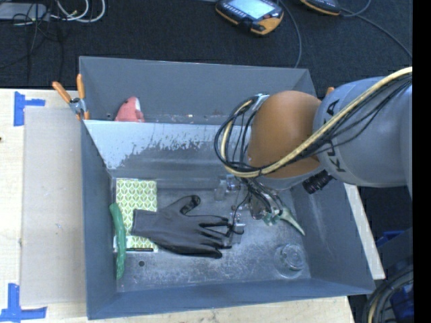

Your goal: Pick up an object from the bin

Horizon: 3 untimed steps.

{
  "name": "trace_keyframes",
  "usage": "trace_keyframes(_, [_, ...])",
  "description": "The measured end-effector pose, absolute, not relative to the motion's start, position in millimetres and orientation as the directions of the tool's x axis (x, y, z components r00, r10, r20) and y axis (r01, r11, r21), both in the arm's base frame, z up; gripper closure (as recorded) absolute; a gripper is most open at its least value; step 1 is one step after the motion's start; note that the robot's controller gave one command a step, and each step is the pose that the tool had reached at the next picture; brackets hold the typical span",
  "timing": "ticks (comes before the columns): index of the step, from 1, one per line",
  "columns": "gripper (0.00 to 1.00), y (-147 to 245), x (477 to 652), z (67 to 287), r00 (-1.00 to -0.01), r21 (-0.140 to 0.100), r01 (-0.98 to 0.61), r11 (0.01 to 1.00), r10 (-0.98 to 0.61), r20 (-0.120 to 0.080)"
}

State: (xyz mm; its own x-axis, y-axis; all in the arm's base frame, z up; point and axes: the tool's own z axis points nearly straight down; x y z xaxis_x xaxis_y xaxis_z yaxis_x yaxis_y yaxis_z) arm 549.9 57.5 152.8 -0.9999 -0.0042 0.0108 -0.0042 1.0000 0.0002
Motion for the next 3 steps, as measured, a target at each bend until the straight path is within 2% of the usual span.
trace_keyframes(1, [0.00, 57.3, 551.7, 157.2, -1.000, 0.001, -0.003, 1.000, -0.003, 0.003])
trace_keyframes(2, [0.00, 60.6, 571.7, 134.9, -0.989, 0.000, -0.151, 0.989, -0.151, -0.006])
trace_keyframes(3, [0.00, 66.0, 579.4, 112.6, -0.964, -0.001, -0.266, 0.964, -0.266, -0.004])
